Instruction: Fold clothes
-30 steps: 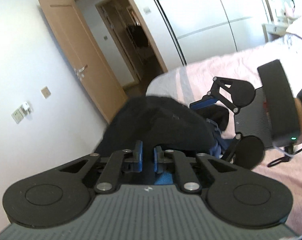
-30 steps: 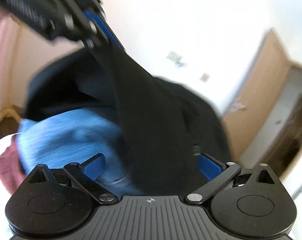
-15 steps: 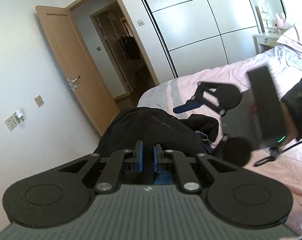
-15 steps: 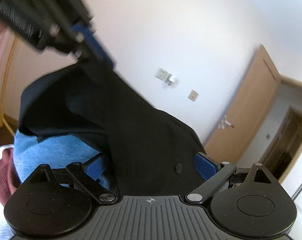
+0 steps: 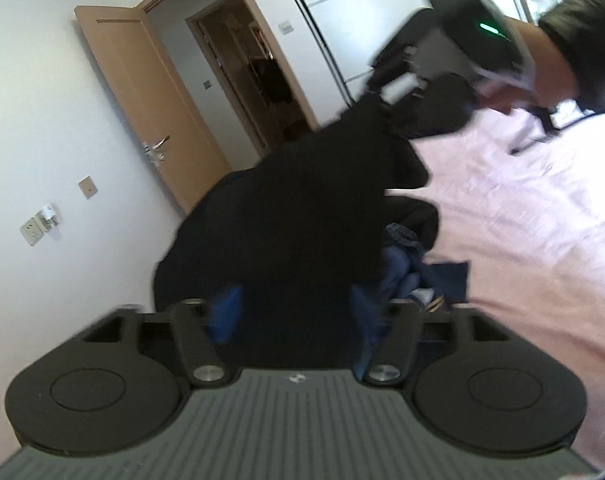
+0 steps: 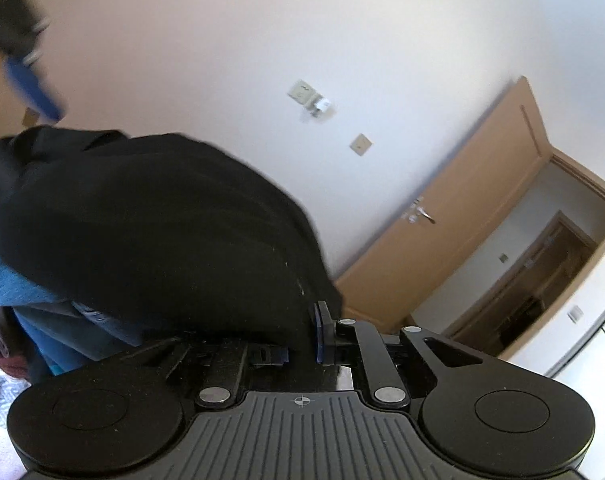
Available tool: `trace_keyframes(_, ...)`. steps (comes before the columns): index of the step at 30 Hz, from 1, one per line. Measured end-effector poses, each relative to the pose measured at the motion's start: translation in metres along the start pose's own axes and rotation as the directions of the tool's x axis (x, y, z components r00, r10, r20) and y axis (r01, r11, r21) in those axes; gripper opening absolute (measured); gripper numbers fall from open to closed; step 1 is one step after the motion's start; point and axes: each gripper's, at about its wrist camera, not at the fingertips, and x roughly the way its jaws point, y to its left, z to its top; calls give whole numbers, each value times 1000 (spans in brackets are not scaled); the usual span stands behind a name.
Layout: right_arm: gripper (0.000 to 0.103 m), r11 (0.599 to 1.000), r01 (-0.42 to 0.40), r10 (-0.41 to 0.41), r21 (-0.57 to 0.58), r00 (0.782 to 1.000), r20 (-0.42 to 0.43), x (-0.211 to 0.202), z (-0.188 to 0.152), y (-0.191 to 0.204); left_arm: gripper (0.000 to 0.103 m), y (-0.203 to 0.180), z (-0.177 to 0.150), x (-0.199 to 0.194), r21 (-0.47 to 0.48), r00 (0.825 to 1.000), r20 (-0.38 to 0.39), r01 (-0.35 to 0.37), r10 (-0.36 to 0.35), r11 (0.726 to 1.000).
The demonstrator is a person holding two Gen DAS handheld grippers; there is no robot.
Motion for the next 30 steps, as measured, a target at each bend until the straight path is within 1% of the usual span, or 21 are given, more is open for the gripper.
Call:
trace_keyframes(1, 9, 1000, 12, -12, 10, 1000, -4, -6, 4, -8, 84, -8, 0, 0, 24, 1000, 9, -2, 2, 1000)
trace_keyframes(3, 9, 999, 28, -28, 27, 1000, -2, -14, 13, -23, 84, -28, -3, 7, 114, 999, 10, -35, 34, 993)
trace_keyframes(5, 9, 999, 33, -34, 36, 999, 9, -23, 26, -34, 83, -41, -10, 21, 206, 995, -14, -98, 103, 974)
trace_keyframes(6, 9, 999, 38, -38, 39, 999, 16, -28, 30, -36, 80, -45, -13, 28, 249, 990, -28, -128, 139, 960)
trace_keyframes(7, 9, 998, 43, -45, 41, 999, 24, -33, 34, -38, 70, -47, -16, 35, 282, 984, -51, -149, 170, 948)
trace_keyframes(8, 8, 998, 52, -54, 45, 998, 29, -37, 37, -40, 59, -44, -17, 37, 291, 981, -67, -155, 181, 944)
trace_keyframes(9, 8, 997, 63, -64, 50, 997, 31, -41, 41, -43, 36, -35, -14, 37, 278, 981, -71, -153, 179, 948)
trace_keyframes(10, 8, 996, 76, -78, 53, 996, 32, -47, 44, -47, 26, -27, -12, 36, 266, 981, -74, -151, 177, 952)
trace_keyframes(11, 8, 994, 93, -95, 55, 995, 31, -56, 44, -55, 22, -18, -9, 36, 253, 982, -78, -149, 174, 956)
trace_keyframes(12, 8, 992, 111, -113, 58, 993, 28, -68, 41, -61, 16, -10, -5, 34, 245, 983, -70, -151, 172, 958)
trace_keyframes(13, 8, 989, 131, -133, 62, 991, 22, -77, 38, -65, 11, -1, 0, 30, 242, 984, -46, -155, 171, 958)
trace_keyframes(15, 8, 983, 172, -173, 70, 985, 6, -92, 38, -76, 9, 16, 13, 22, 239, 987, 10, -161, 163, 958)
trace_keyframes(16, 8, 978, 193, -193, 78, 981, -2, -103, 35, -82, 6, 18, 26, 16, 240, 987, 48, -158, 151, 958)
trace_keyframes(18, 8, 966, 238, -238, 103, 971, -16, -127, 27, -94, 5, 14, 52, 4, 239, 985, 113, -155, 131, 959)
trace_keyframes(20, 8, 950, 284, -282, 127, 959, -30, -152, 13, -104, 5, 10, 79, -8, 239, 978, 177, -151, 110, 959)
trace_keyframes(22, 8, 931, 334, -331, 147, 943, -45, -187, 2, -117, 4, 6, 106, -20, 239, 967, 240, -147, 89, 960)
trace_keyframes(23, 8, 920, 359, -355, 157, 933, -54, -208, -4, -124, 4, -1, 119, -28, 243, 960, 269, -143, 75, 960)
trace_keyframes(25, 8, 901, 400, -393, 169, 916, -77, -259, -21, -135, 4, -29, 144, -48, 259, 946, 321, -129, 41, 957)
trace_keyframes(27, 8, 884, 434, -422, 172, 901, -101, -311, -40, -144, 4, -57, 169, -68, 276, 928, 372, -116, 5, 954)
trace_keyframes(28, 8, 881, 444, -429, 166, 896, -115, -338, -51, -145, 4, -73, 180, -78, 285, 921, 388, -102, -17, 953)
trace_keyframes(30, 8, 874, 460, -440, 155, 886, -146, -395, -73, -145, 4, -107, 198, -98, 303, 914, 400, -58, -72, 951)
